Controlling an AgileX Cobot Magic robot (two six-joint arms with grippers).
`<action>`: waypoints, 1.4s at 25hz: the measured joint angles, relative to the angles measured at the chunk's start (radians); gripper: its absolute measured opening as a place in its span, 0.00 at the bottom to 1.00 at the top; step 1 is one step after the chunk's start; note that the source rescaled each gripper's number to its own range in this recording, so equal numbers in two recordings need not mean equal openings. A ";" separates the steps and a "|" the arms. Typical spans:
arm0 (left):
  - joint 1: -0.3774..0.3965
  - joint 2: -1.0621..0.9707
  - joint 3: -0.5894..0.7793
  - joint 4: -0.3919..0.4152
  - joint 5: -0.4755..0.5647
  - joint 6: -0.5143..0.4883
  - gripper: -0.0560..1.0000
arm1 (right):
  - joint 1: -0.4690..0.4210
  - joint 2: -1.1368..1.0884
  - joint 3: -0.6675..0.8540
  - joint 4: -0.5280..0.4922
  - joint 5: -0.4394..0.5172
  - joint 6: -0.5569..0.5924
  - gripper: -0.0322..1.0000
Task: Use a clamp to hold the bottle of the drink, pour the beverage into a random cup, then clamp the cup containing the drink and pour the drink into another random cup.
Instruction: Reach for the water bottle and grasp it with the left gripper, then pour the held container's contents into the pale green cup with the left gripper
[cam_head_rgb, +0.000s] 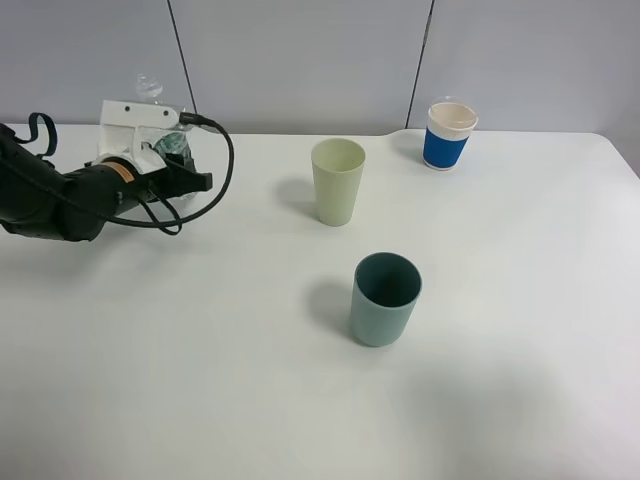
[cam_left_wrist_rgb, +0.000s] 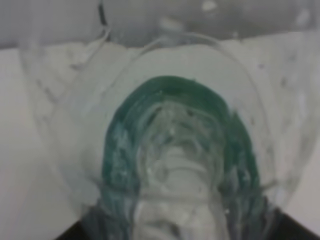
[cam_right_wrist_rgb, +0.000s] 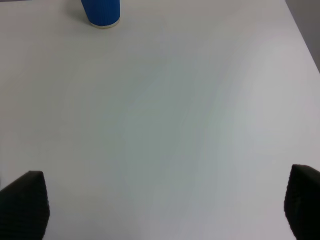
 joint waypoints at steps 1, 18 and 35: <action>-0.021 -0.014 0.000 -0.058 0.009 0.057 0.05 | 0.000 0.000 0.000 0.000 0.000 0.000 0.83; -0.284 -0.140 -0.044 -0.766 0.050 0.904 0.05 | 0.000 0.000 0.000 0.000 0.000 0.000 0.83; -0.403 -0.060 -0.298 -1.187 0.066 1.786 0.05 | 0.000 0.000 0.000 0.000 0.000 0.004 0.83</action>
